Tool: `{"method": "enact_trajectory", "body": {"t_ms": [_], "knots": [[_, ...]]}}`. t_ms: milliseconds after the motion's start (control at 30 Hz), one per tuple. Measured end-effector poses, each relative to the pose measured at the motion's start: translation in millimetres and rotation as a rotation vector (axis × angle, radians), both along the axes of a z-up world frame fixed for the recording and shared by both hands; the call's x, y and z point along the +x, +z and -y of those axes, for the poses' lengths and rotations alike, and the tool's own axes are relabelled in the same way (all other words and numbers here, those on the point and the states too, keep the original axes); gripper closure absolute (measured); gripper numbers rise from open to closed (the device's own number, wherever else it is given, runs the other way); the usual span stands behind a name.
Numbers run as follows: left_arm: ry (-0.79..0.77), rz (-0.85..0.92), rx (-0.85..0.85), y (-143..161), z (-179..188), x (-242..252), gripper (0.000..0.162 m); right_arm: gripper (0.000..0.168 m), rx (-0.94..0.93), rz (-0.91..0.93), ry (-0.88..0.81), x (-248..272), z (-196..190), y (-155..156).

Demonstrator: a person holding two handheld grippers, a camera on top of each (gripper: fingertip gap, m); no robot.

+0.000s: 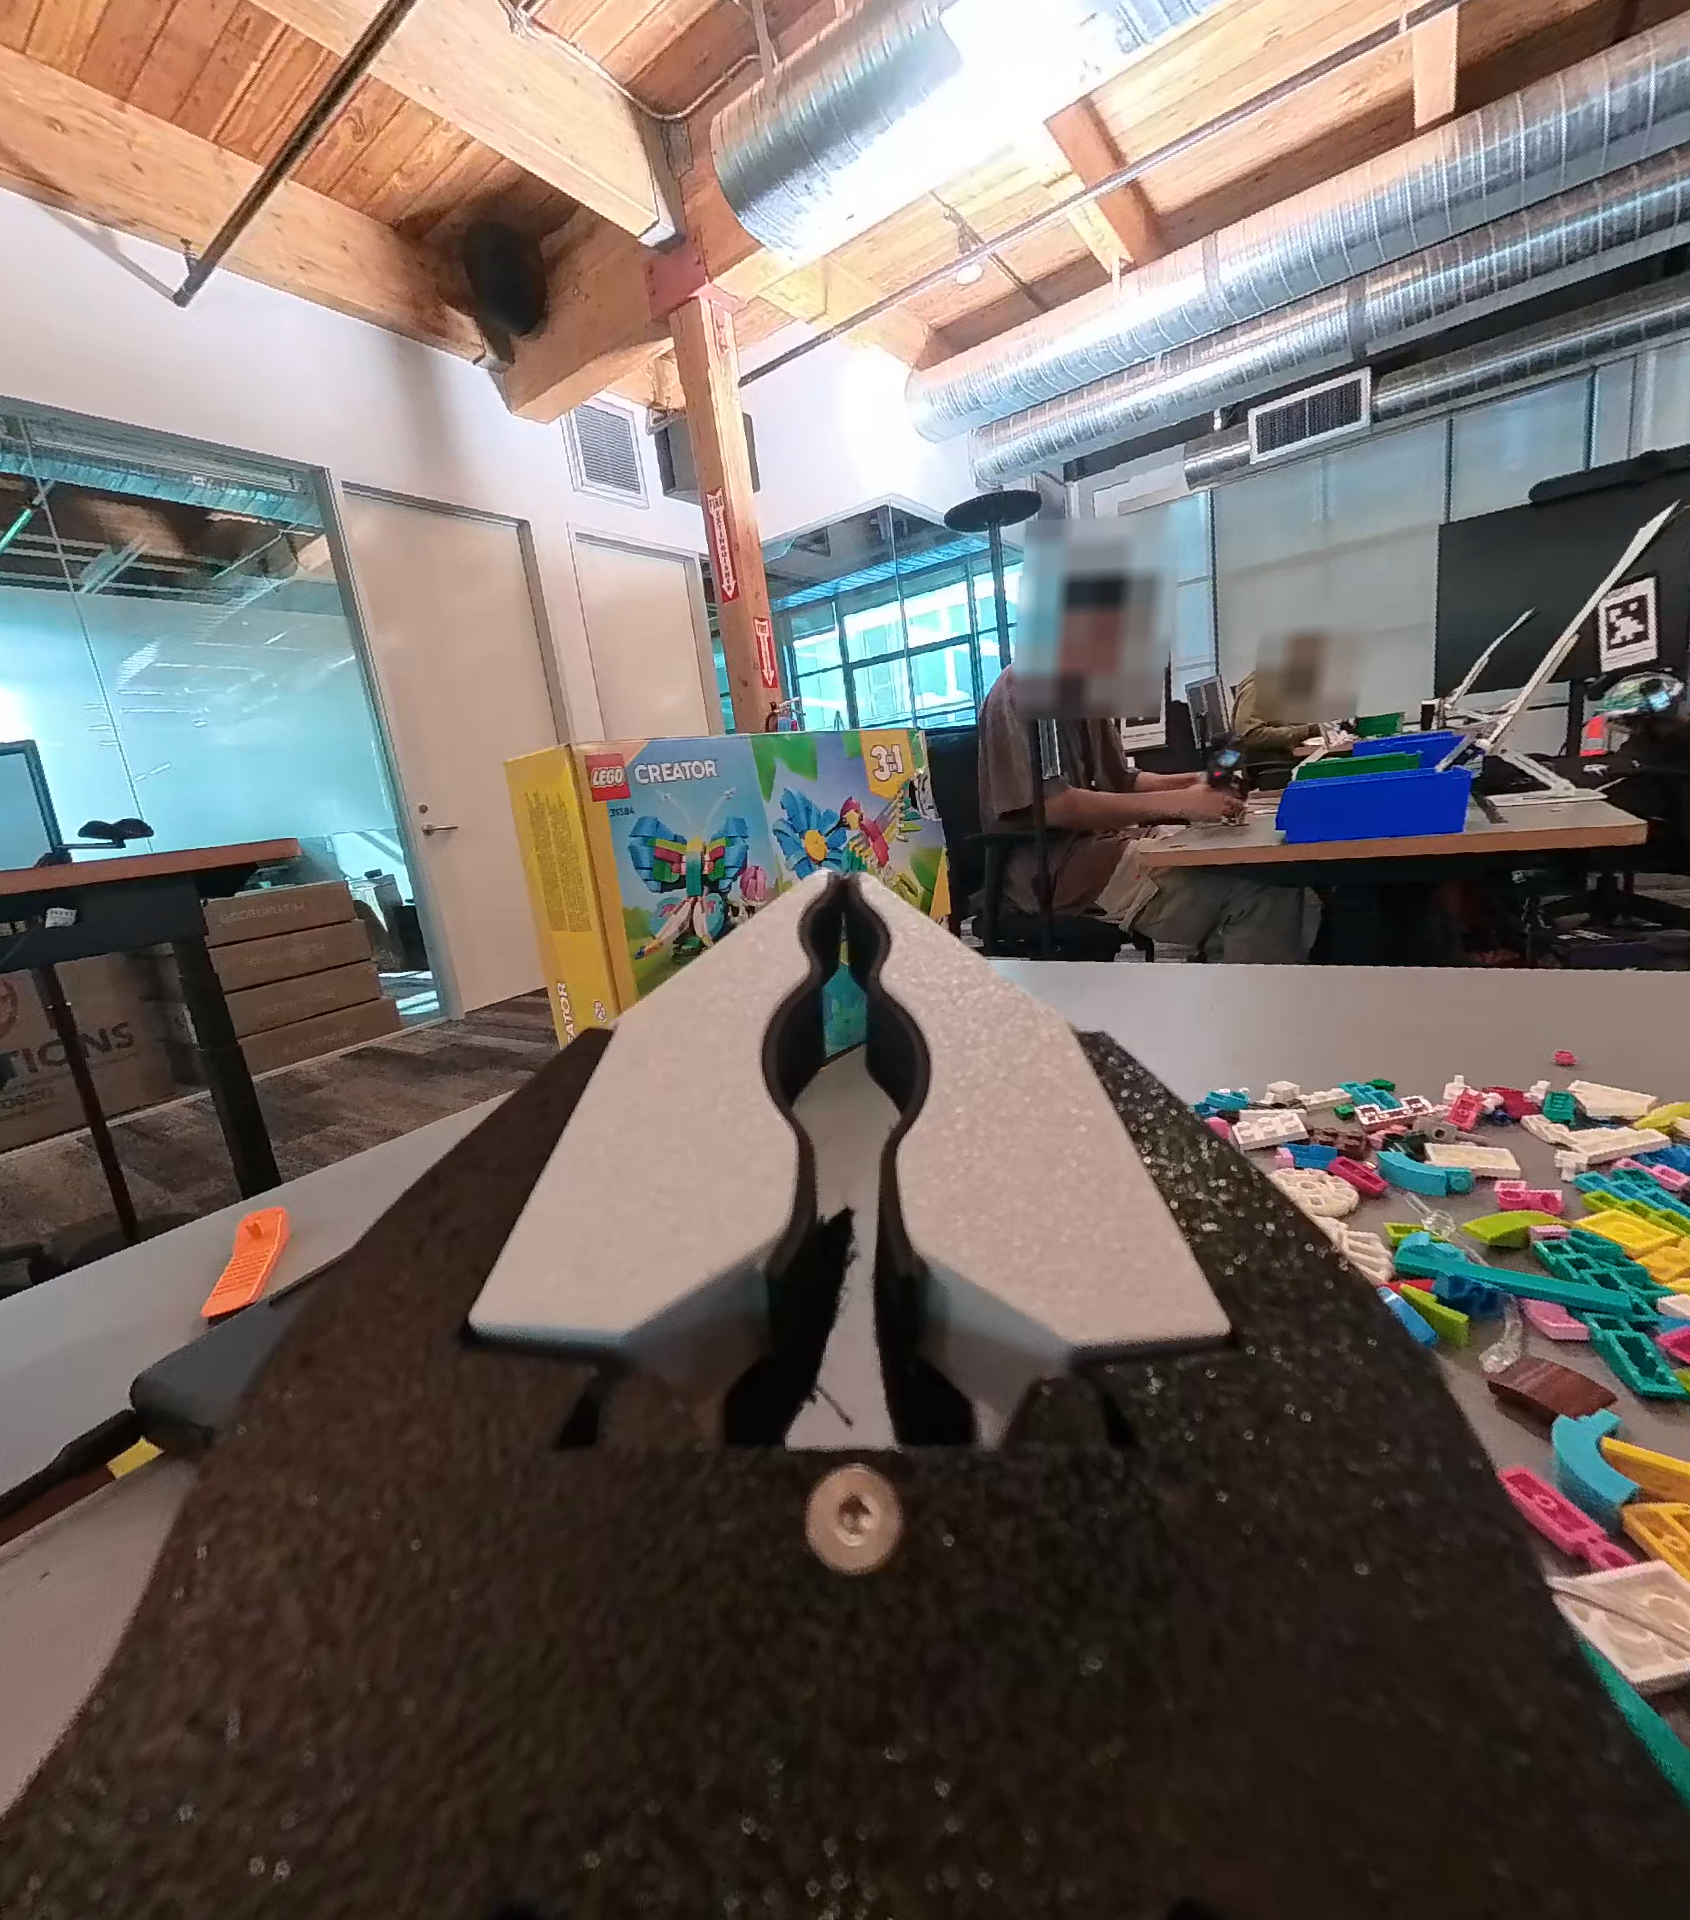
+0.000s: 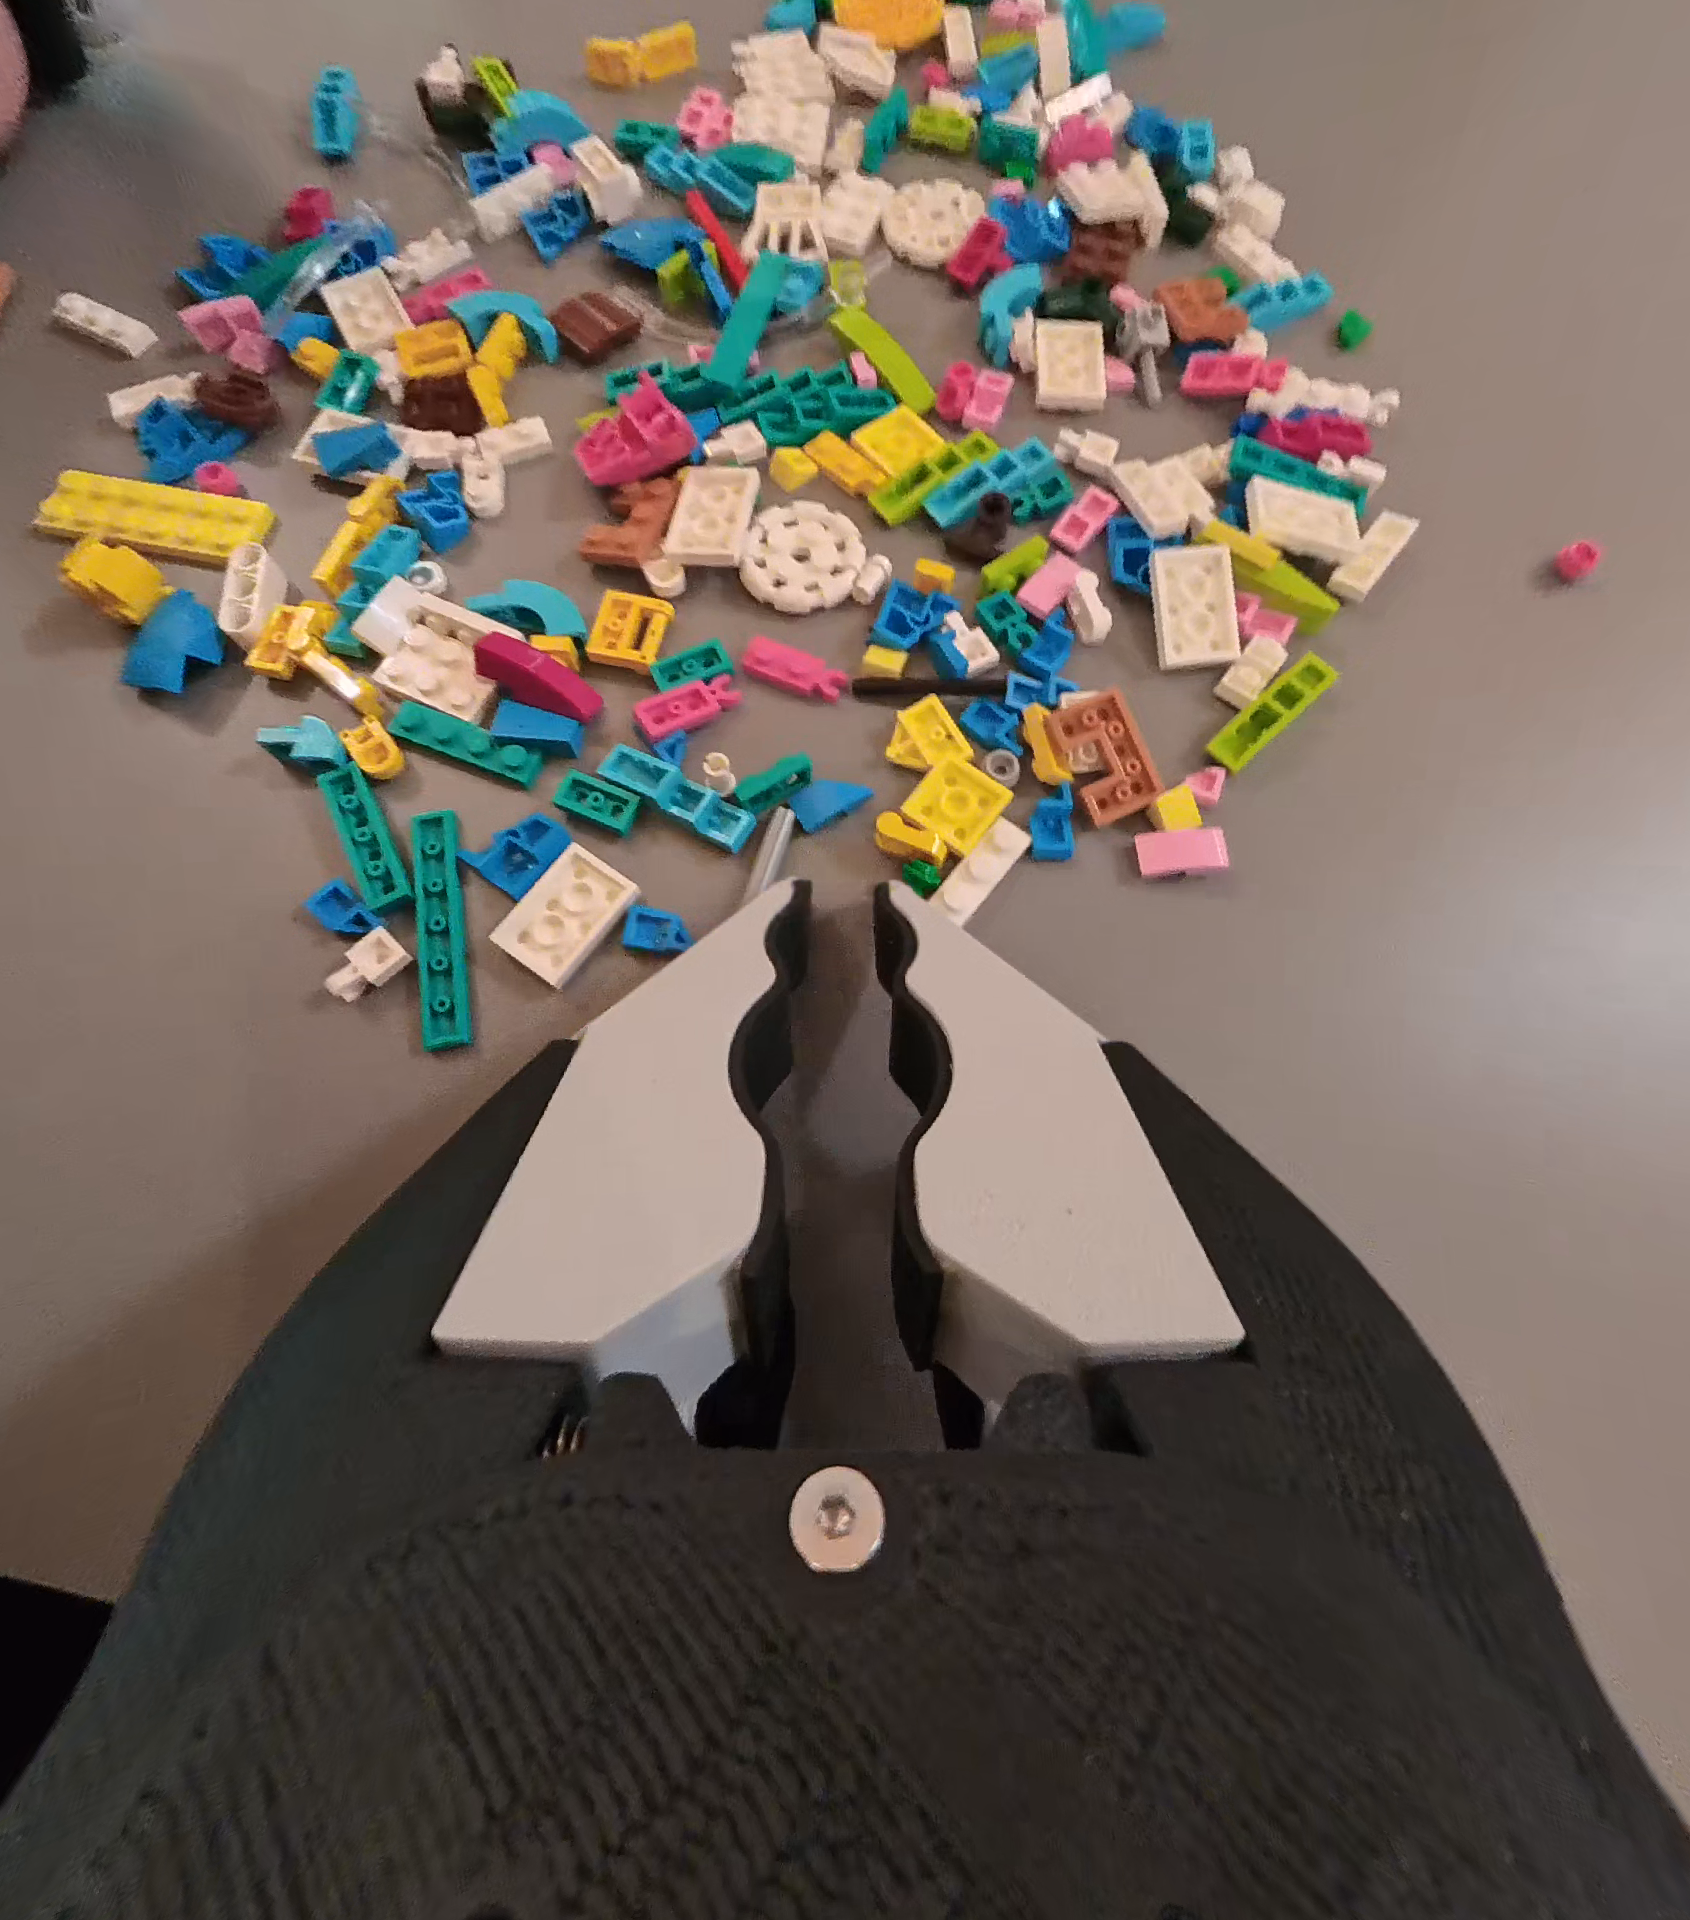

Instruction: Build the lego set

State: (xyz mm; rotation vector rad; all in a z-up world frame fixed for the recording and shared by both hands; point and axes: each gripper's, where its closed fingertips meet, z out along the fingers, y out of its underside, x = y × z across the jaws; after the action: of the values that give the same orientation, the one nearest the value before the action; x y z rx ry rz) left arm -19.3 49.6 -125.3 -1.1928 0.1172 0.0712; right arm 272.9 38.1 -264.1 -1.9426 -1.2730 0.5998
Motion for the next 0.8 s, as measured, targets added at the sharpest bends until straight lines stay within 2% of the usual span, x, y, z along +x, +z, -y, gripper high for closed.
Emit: {"method": "enact_trajectory", "body": {"t_ms": [433, 800], "knots": [[-0.009, -0.007, -0.005, -1.2, -0.5, 2.3, 0.162, 0.164, 0.063, -0.048, -0.18, 11.9, -32.1, 11.9], [-0.015, -0.001, -0.007, -1.5, -0.7, 2.3, 0.162, 0.163, -0.045, 0.016, -0.175, -12.5, -43.7, 0.5]]}}
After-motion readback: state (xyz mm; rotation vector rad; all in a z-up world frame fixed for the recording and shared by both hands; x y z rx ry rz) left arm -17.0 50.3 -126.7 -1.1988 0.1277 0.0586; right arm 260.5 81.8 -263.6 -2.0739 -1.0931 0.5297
